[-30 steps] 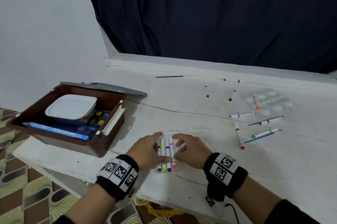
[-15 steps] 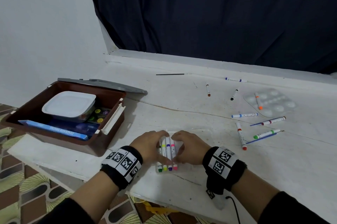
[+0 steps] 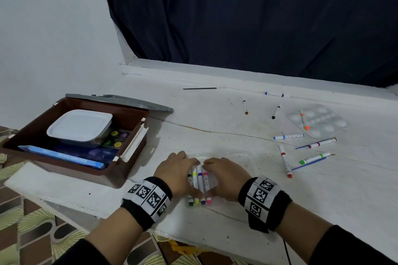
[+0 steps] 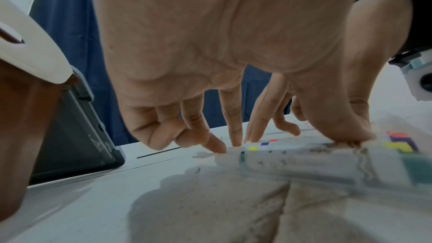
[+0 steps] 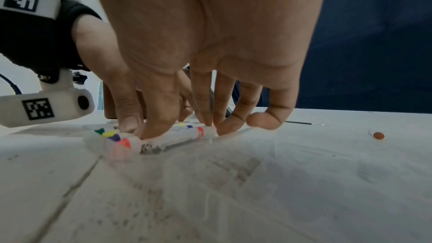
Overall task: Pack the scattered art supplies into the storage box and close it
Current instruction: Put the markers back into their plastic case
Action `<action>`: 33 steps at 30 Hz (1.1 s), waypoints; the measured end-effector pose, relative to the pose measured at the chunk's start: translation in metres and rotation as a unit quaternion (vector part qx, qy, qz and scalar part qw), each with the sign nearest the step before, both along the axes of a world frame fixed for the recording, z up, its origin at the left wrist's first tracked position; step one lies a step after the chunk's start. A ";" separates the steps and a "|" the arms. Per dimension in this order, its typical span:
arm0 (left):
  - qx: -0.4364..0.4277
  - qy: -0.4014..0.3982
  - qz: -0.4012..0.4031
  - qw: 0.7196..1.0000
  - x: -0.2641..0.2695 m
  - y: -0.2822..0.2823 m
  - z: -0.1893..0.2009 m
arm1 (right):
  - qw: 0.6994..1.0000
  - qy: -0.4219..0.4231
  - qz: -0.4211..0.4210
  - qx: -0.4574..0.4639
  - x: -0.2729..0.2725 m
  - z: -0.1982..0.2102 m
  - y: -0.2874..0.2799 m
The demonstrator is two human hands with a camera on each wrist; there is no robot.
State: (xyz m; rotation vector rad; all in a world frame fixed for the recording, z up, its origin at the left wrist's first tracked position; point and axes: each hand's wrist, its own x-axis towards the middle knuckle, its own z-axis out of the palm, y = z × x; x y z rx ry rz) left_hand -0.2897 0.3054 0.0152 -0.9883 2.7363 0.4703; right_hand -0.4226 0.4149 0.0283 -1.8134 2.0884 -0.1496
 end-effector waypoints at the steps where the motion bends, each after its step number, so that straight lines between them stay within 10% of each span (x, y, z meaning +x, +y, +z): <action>1: -0.002 -0.001 -0.003 1.000 0.001 0.000 0.000 | 1.000 0.007 0.000 0.010 0.000 0.000 0.000; 16: -0.006 -0.016 -0.027 0.999 -0.004 0.012 0.014 | 0.990 -0.104 -0.037 -0.089 -0.024 -0.014 0.022; 24: 0.069 0.149 -0.090 0.982 -0.057 0.037 0.028 | 0.947 -0.091 -0.182 -0.249 -0.104 0.005 0.076; 33: 0.037 0.065 -0.206 0.976 -0.180 0.062 0.030 | 0.962 0.049 -0.255 -0.079 -0.227 -0.014 0.128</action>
